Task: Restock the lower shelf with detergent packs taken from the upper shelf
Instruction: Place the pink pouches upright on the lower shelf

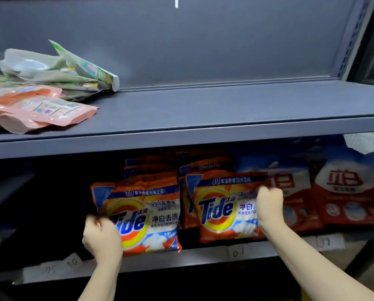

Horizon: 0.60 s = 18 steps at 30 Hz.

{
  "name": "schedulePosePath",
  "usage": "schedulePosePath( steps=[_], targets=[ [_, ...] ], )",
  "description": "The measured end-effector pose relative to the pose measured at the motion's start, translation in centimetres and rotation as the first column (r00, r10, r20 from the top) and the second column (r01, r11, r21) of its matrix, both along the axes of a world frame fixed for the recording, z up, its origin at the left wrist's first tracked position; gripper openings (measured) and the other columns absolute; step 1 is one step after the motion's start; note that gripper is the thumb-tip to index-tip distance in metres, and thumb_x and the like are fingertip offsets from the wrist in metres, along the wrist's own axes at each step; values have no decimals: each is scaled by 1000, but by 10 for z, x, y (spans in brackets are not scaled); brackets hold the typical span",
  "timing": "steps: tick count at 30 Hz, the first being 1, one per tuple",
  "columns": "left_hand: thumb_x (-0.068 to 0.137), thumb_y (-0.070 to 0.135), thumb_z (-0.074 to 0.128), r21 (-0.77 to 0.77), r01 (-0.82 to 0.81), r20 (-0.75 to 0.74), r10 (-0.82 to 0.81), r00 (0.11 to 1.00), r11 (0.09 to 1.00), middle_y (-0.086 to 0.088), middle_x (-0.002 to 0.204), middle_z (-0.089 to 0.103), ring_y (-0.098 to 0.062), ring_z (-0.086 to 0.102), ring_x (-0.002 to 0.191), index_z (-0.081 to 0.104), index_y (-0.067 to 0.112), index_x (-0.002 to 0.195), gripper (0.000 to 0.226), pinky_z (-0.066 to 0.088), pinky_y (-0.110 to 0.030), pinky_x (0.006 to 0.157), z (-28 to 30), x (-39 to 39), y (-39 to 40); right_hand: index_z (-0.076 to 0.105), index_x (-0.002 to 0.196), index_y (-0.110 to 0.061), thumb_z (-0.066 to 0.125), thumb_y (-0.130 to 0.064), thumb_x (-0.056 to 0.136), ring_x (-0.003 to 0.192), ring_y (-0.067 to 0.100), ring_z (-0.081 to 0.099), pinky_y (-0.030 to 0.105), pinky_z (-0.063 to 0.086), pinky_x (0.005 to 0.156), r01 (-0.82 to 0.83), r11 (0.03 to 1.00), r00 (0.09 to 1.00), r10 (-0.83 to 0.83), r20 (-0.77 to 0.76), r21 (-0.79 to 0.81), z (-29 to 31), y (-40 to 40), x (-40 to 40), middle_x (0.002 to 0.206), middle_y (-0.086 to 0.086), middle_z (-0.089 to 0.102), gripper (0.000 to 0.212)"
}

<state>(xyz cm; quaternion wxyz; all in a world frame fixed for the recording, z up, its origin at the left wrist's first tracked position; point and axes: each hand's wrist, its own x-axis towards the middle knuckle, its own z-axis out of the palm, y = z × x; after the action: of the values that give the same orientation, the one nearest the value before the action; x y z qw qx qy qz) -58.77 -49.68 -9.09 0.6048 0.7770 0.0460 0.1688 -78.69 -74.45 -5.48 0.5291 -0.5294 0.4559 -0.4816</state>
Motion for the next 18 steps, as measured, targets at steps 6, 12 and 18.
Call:
schedulePosePath(
  steps=[6,12,18],
  targets=[
    [101,14,42,43,39,-83,-35,996,998,-30,114,60,-47,57,106,55,-3,118,28,44,-52,90,-39,36,-23,61,93,-2,43,-2,97,75,21,57,29,44,64,-113,984,989,97,116,141,-28,-2,39,83,6,62,18],
    [104,28,31,148,-10,-63,20,998,989,-35,104,59,-54,58,94,45,-3,110,35,44,-55,78,-73,43,-34,50,60,-23,41,-16,95,54,5,54,29,40,55,-12,969,995,-13,-99,-245,-57,4,59,59,-10,56,37],
    [96,39,48,334,42,-15,-39,999,942,-35,133,42,-54,44,119,35,-8,135,63,37,-63,93,-84,36,-31,49,124,-5,46,-18,97,106,34,55,41,45,87,-162,954,879,22,-477,-254,-95,6,47,116,17,56,30]
  ],
)
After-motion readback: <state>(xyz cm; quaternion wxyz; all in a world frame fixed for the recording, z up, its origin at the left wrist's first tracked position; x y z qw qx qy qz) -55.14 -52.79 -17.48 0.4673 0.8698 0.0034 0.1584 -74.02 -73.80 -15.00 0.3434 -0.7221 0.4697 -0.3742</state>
